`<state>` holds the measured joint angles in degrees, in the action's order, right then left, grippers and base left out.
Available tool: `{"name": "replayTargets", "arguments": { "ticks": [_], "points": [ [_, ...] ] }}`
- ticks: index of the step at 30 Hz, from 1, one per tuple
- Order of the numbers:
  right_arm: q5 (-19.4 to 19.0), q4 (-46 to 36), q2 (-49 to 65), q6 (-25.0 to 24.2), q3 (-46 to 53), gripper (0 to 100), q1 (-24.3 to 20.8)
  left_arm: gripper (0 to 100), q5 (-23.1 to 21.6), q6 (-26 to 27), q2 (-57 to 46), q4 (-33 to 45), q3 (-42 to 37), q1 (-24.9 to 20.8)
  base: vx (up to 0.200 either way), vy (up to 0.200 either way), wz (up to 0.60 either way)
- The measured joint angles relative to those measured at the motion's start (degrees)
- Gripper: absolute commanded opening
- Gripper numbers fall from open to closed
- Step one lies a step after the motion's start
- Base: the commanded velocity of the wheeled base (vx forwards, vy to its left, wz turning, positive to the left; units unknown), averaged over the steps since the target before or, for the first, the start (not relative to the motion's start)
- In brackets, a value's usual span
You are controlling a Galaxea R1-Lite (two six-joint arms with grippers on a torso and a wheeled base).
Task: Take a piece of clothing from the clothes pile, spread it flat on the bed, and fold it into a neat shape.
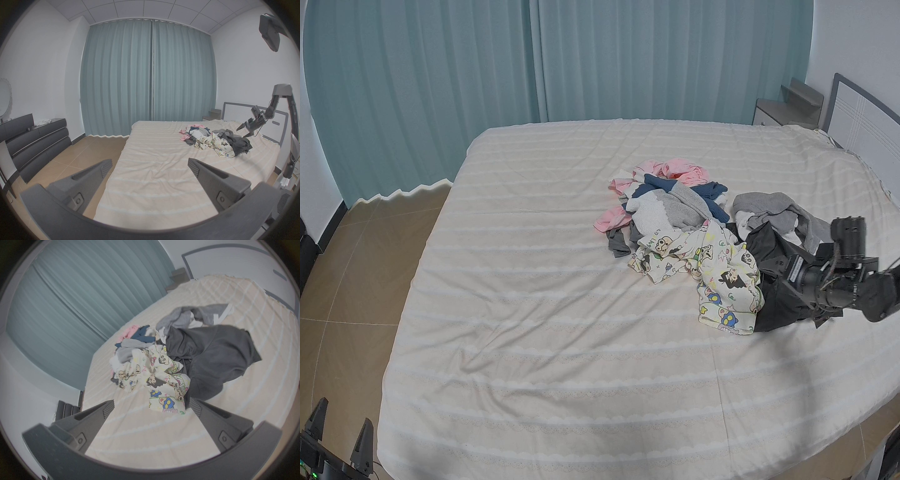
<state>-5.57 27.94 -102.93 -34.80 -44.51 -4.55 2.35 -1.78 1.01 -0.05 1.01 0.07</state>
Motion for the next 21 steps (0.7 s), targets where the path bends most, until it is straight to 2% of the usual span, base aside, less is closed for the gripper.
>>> {"name": "replayTargets", "arguments": {
  "ticks": [4, 10, 21],
  "points": [
    [1.4, 4.3, -11.6, -1.5, -5.1, 100, -0.5, 100, 0.0, -0.1, 0.0, 0.0, 0.0, 0.0, 0.0, 0.0, 0.0],
    [3.0, 12.3, -24.8, -0.9, -12.9, 100, -1.0, 100, 0.0, -0.3, 0.0, 0.0, 0.0, 0.0, 0.0, 0.0, 0.0],
    [5.2, 13.1, -31.9, 0.6, -17.4, 100, -2.3, 100, 0.0, -0.3, 0.0, 0.0, 0.0, 0.0, 0.0, 0.0, 0.0]
  ]
}}
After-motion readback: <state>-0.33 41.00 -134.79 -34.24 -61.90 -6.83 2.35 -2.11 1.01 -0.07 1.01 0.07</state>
